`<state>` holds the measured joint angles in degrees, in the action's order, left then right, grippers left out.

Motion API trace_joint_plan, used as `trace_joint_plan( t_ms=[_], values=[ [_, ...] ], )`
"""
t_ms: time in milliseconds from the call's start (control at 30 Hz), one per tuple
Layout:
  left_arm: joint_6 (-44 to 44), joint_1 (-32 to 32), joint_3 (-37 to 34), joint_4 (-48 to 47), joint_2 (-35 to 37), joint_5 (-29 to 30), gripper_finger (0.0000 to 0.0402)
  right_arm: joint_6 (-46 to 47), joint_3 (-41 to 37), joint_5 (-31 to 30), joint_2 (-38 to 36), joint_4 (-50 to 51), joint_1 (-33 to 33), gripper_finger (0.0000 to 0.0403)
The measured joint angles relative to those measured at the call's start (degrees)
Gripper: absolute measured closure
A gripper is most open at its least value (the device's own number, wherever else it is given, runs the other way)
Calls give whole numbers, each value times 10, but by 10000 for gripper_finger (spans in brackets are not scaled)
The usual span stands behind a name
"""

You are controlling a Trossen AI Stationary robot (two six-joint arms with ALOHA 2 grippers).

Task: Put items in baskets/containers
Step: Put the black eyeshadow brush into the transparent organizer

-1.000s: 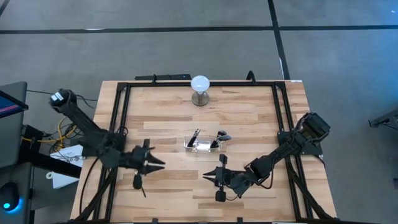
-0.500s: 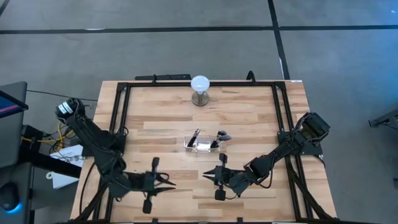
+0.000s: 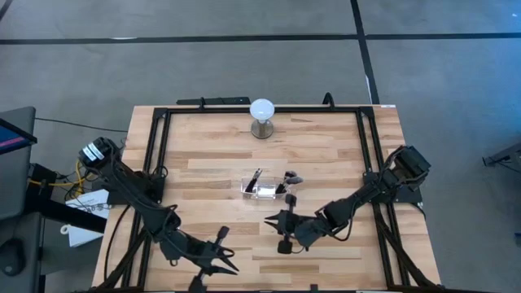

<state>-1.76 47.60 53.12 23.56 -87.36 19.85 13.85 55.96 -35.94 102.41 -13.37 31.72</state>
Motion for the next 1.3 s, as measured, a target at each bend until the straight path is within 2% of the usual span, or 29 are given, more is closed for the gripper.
trace_joint_plan(
  t_ms=[100,167,300,467,567,767,967,1167,1300],
  values=[
    [-16,-7,0,20,-10,1,369,-24,0,0,0,1,-4,370],
    [-66,-9,0,24,-12,30,369,-49,0,1,0,1,-4,370],
    [-93,11,7,18,-12,124,369,-96,0,1,0,1,-4,370],
    [-98,72,37,-5,-18,267,369,-156,0,2,0,0,-8,370],
    [-95,107,67,-22,-41,369,369,-196,0,2,0,-4,-11,370],
    [-79,128,120,-22,-95,508,369,-269,0,3,0,-8,-23,370],
    [-92,127,153,-22,-124,572,369,-308,0,63,0,-8,-55,370],
    [-116,124,156,-21,-128,621,369,-324,0,139,0,-3,-93,370],
    [-133,125,147,-21,-128,627,369,-323,0,184,0,4,-111,370]
  ],
)
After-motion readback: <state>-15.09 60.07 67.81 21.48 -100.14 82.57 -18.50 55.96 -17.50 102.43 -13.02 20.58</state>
